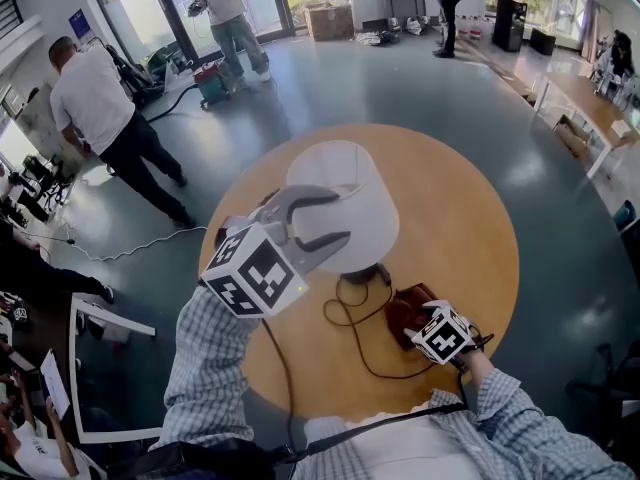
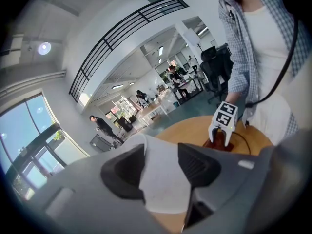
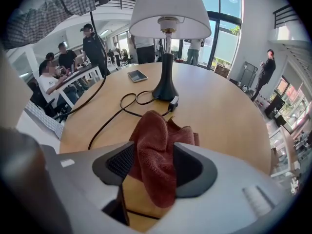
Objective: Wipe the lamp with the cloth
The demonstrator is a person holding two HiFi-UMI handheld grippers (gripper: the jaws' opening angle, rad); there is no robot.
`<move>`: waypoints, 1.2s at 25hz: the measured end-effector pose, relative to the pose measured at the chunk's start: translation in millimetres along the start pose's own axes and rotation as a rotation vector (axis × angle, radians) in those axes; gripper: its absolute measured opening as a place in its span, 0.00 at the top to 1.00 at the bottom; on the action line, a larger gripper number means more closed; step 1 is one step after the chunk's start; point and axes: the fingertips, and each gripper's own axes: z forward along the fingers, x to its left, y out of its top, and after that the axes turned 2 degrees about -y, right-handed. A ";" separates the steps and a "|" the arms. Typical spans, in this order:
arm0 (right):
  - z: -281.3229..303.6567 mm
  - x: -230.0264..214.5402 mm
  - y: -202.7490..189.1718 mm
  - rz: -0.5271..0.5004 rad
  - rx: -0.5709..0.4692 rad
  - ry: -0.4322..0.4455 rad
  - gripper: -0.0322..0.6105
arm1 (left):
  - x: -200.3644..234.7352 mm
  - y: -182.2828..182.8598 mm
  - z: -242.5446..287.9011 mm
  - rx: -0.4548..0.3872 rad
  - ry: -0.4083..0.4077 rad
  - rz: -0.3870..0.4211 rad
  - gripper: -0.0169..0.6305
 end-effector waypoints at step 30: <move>-0.5 -2.7 6.0 0.002 -0.008 0.012 0.56 | 8.8 -1.6 4.7 0.007 0.014 0.006 0.65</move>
